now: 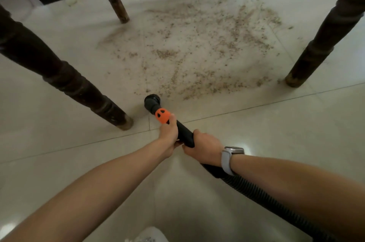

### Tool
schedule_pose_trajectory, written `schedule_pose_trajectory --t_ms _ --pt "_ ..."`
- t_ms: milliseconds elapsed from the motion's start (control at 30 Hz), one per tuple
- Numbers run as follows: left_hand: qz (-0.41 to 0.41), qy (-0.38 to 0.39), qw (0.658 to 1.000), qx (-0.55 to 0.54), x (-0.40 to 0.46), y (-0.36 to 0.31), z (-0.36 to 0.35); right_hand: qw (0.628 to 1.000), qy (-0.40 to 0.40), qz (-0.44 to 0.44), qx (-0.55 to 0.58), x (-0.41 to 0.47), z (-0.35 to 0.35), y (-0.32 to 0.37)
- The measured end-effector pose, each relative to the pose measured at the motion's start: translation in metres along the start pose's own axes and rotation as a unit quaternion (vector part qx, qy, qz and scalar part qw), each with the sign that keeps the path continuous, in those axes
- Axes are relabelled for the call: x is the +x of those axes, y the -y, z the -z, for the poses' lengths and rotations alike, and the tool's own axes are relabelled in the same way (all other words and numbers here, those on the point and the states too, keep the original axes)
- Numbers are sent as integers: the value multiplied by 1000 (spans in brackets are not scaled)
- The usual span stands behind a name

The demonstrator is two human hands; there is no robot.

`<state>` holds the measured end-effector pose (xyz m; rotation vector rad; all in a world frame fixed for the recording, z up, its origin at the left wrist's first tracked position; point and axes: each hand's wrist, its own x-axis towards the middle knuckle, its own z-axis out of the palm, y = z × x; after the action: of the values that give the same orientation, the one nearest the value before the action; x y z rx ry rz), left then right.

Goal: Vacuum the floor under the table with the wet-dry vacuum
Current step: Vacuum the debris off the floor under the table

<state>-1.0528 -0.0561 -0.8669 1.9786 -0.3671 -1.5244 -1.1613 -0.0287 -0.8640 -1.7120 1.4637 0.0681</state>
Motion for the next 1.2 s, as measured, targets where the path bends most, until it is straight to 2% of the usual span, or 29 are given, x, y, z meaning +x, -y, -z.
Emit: schedule_pose_trajectory --t_ms 367,633,833,1067,1200 --pt "-38 83 995 48 -21 29 -41 999 -41 -15 -28 -44 11 -55" --pt "-52 95 992 66 -19 36 -58 998 -46 -28 -29 -52 19 -70" --pt "-33 121 992 5 -18 34 -72 998 -50 -43 -22 -56 32 -76" --pt "-3 86 994 -61 -11 19 -75 994 -80 -53 -42 -64 22 -77" --pt "25 88 989 -119 -9 10 -75 996 -64 -52 -28 -59 25 -74"
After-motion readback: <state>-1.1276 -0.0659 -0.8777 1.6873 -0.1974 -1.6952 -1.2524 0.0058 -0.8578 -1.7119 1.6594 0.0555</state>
